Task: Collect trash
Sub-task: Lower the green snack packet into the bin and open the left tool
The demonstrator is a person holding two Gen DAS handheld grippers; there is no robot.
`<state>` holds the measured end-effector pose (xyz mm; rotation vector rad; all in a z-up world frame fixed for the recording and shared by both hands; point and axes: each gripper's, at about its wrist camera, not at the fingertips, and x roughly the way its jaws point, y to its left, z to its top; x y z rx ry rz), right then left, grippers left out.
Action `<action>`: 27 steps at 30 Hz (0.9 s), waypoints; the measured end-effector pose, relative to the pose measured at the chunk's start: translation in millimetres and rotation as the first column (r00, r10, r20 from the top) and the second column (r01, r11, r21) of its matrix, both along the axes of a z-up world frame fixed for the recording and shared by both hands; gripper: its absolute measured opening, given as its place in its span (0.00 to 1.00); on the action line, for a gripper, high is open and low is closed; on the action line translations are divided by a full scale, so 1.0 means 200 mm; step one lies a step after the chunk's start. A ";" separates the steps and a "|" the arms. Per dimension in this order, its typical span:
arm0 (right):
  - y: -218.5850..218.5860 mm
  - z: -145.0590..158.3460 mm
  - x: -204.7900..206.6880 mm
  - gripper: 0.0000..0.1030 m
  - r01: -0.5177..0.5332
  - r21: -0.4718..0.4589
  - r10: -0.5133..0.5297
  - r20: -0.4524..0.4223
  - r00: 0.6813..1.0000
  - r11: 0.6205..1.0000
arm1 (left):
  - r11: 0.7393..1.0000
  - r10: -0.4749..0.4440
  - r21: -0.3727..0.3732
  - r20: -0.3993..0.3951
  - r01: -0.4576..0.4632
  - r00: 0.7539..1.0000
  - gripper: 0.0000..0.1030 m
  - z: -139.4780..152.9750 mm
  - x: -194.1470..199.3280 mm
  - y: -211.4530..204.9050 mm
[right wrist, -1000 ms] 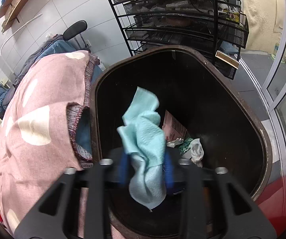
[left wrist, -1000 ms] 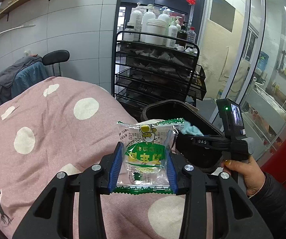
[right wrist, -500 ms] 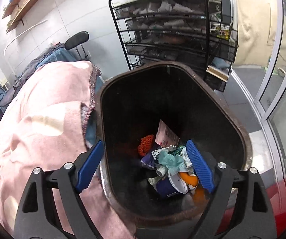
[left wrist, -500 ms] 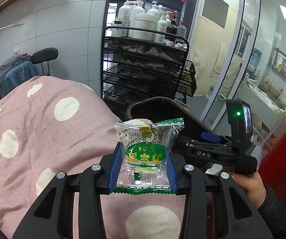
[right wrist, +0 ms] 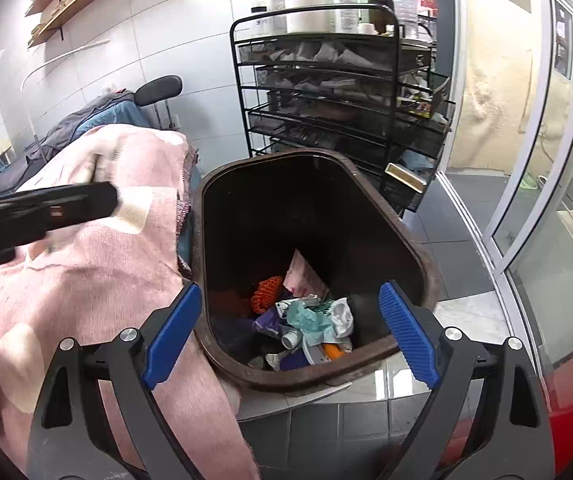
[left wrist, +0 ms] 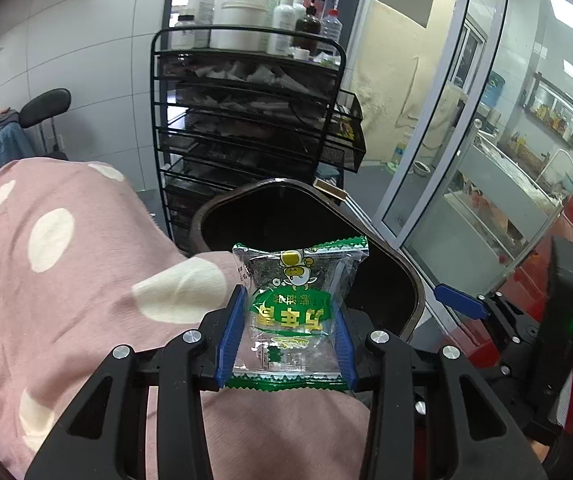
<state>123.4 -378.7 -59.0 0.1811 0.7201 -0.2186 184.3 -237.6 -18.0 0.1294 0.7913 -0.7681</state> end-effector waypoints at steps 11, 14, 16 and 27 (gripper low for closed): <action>-0.02 0.01 -0.10 0.87 0.016 0.010 -0.016 0.014 1.000 1.000 | 0.997 -0.059 0.049 -0.061 0.062 0.996 0.39 -0.08 0.07 -0.19; -0.02 0.02 -0.13 0.87 0.015 0.009 -0.015 0.016 1.000 1.000 | 0.995 -0.065 0.066 -0.074 0.070 0.995 0.39 -0.10 0.09 -0.24; -0.01 0.02 -0.14 0.87 0.015 0.004 -0.015 0.017 1.000 1.000 | 0.994 -0.069 0.073 -0.083 0.075 0.994 0.40 -0.12 0.11 -0.27; 0.02 0.03 -0.16 0.88 0.011 -0.015 -0.010 0.020 1.000 1.000 | 0.989 -0.084 0.111 -0.092 0.094 0.992 0.53 -0.16 0.15 -0.37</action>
